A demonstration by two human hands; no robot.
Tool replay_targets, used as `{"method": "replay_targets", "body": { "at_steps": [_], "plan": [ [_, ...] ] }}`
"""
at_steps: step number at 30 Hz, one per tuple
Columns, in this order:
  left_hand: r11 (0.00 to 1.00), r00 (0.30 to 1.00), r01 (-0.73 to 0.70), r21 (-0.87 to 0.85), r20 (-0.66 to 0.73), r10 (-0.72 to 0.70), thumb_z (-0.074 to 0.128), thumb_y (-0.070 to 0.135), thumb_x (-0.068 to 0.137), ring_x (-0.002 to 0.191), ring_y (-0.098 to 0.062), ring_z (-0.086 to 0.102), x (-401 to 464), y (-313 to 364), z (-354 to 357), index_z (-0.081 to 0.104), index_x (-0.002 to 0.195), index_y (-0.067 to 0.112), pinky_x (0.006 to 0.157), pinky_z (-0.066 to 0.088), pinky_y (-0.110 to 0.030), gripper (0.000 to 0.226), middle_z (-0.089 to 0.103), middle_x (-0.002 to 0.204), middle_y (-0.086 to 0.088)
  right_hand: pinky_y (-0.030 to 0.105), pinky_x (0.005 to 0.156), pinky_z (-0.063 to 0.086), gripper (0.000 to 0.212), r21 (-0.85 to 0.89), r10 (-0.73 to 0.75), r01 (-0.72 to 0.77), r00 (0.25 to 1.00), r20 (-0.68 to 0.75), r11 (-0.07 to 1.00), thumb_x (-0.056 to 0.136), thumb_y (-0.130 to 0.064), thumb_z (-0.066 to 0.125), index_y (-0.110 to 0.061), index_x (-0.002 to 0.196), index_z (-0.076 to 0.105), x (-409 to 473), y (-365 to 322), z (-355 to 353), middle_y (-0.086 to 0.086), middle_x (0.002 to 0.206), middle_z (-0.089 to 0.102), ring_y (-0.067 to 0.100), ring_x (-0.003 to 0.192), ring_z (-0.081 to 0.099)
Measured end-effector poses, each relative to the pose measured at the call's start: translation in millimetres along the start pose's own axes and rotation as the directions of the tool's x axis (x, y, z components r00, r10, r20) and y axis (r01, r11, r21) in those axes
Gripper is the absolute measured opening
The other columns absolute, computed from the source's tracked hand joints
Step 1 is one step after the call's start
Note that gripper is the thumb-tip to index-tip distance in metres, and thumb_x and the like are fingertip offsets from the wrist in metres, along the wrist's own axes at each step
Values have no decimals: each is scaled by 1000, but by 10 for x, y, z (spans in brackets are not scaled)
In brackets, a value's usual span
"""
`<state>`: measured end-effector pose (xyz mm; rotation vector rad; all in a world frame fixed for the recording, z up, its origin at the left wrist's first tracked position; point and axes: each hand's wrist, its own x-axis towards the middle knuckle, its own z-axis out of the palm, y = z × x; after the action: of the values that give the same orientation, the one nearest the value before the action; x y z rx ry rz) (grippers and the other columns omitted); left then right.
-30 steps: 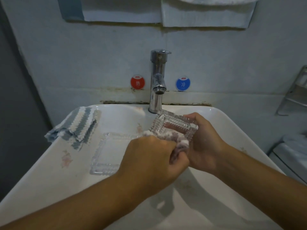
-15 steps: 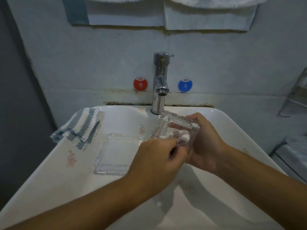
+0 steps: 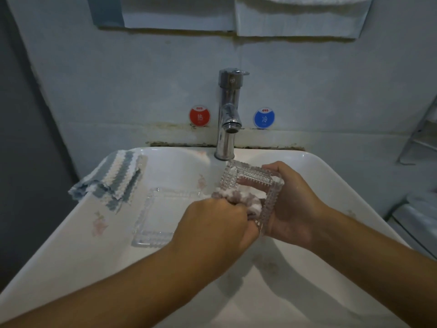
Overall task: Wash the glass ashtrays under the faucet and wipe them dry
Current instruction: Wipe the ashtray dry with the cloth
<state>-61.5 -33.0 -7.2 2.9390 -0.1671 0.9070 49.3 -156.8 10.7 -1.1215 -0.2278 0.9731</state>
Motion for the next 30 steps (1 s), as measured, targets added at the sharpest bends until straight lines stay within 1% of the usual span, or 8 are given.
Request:
{"method": "replay_targets", "body": {
  "at_steps": [3,7,11,16,21,25,27,30],
  "plan": [
    [1000,999,14,2,-33,-14,43,33,85,50,-18,62,-12,-1,77,71,67,18,37,47,-27,36,66,60,1,39,76,49,42,8,-14,14,1000,-7,1000,85,-44,42,-14,101,65,-6,-19,10,17,104,64,28,81,61],
    [998,995,-15,68,-94,22,82,13,72,100,-27,73,15,14,116,75,109,1,74,63,-34,39,75,108,-15,37,74,59,55,13,-6,5,997,82,1000,90,-42,35,-8,111,73,-28,-26,48,16,109,72,27,85,71],
    [957,986,150,-248,-38,-164,50,16,102,100,-19,68,68,115,14,67,122,11,84,55,-31,27,72,112,-6,39,80,55,48,-40,-3,5,998,65,999,87,-44,41,-11,106,70,-24,21,83,16,105,68,27,89,65],
    [275,900,352,-895,243,-361,43,43,103,92,-9,72,113,214,-59,70,103,30,84,60,-36,30,76,97,3,36,73,56,47,-14,-62,63,997,37,998,89,-46,37,-10,85,67,-13,41,80,15,85,64,27,78,64],
    [686,963,257,-681,120,-241,37,57,94,58,-11,60,78,81,-19,64,75,18,57,51,-34,51,63,62,2,40,90,44,39,28,20,-20,1000,-20,999,82,-47,42,-15,100,56,-9,36,20,13,98,54,27,89,54],
    [965,995,80,-251,-29,-91,41,36,96,44,-13,46,-9,4,1,50,64,24,44,33,-20,36,49,50,4,33,73,43,31,0,49,-49,998,-35,999,82,-45,42,-17,84,56,13,59,41,10,84,57,21,71,54],
    [994,998,55,-92,-21,-57,44,27,98,53,-24,58,-28,44,42,62,79,19,49,44,-30,27,60,61,-2,32,71,47,37,-4,44,-44,999,-2,999,83,-44,43,-13,90,62,11,72,48,11,88,59,21,73,55],
    [957,989,127,-261,-40,-143,47,19,103,76,-24,67,-20,52,105,65,105,16,65,50,-33,18,71,88,-3,34,71,54,41,-55,35,-34,999,6,998,85,-42,44,-11,90,69,7,94,55,13,89,64,25,79,59]
  ]
}}
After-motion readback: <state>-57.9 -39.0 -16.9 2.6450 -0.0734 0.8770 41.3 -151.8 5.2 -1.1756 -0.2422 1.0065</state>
